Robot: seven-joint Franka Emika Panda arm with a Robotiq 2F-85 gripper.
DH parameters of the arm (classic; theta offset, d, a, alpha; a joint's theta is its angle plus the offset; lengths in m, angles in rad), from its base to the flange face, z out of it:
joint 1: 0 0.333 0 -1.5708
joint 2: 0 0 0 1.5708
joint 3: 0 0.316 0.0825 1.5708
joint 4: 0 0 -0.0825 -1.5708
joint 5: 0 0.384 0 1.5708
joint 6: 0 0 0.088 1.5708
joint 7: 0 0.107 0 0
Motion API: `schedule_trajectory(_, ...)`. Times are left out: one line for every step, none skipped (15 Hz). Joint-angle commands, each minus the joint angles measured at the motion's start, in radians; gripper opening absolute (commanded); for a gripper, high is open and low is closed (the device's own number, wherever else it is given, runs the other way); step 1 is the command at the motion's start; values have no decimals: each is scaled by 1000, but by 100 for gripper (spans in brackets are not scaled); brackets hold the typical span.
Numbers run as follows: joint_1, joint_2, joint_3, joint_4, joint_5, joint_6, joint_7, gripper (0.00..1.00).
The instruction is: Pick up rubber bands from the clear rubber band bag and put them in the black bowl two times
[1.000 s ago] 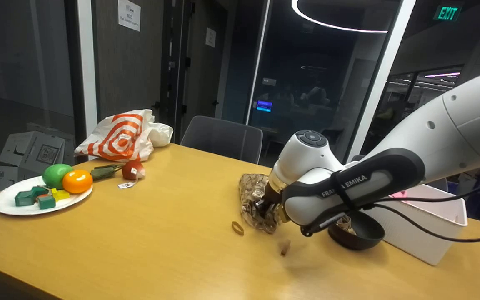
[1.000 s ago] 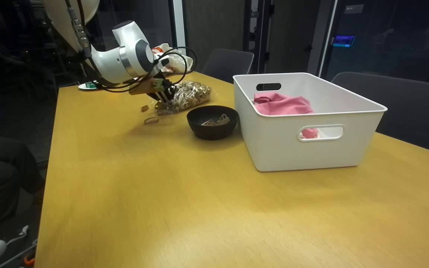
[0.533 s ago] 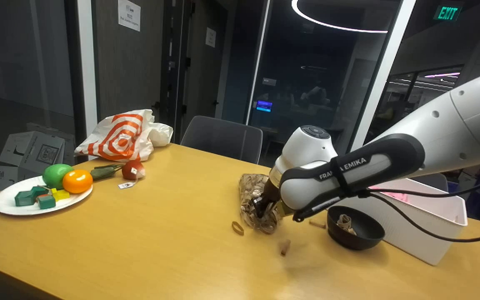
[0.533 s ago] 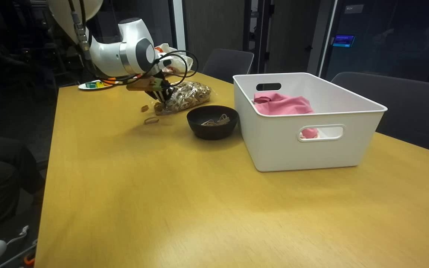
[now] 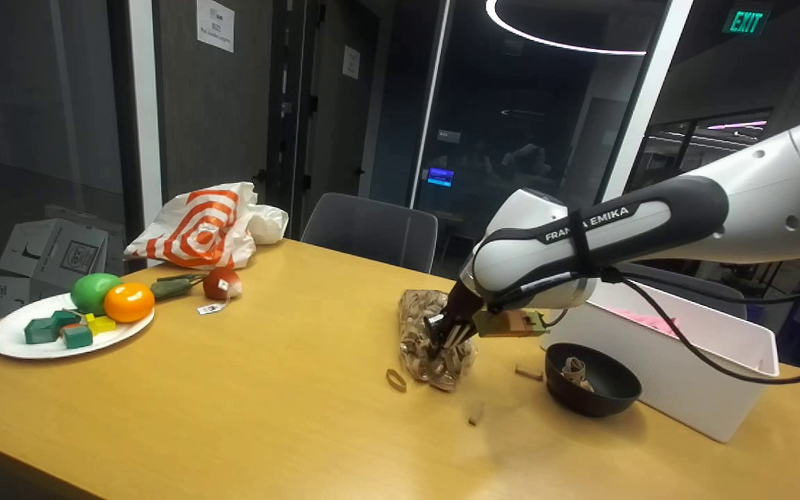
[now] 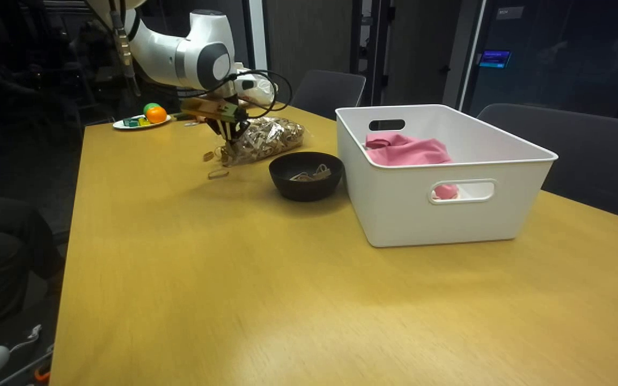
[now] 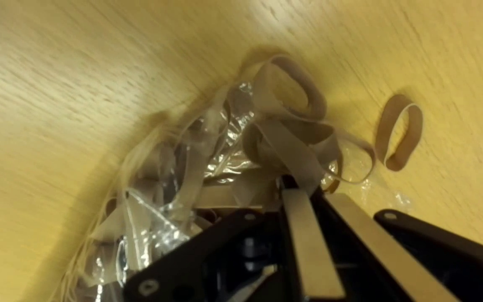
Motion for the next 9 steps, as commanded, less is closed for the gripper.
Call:
schedule_trajectory(-21, -55, 13, -1, 37, -137, -37, 7)
schedule_trajectory(-26, -71, 12, -6, 40, -184, -40, 7)
schedule_trajectory(-30, -84, 11, -10, 44, -223, -42, 6)
schedule_trajectory(-29, -103, 1, -18, 36, -254, -35, 7)
schedule_trajectory(-34, -120, -3, -24, 35, -282, -36, 7)
schedule_trajectory(-40, -133, -4, -27, 39, -309, -39, 7)
schedule_trajectory(-46, -146, -6, -30, 42, -333, -41, 7)
schedule_trajectory(-53, -163, -8, -34, 43, -361, -44, 7)
schedule_trajectory(-58, -175, -13, -35, 41, -388, -42, 7)
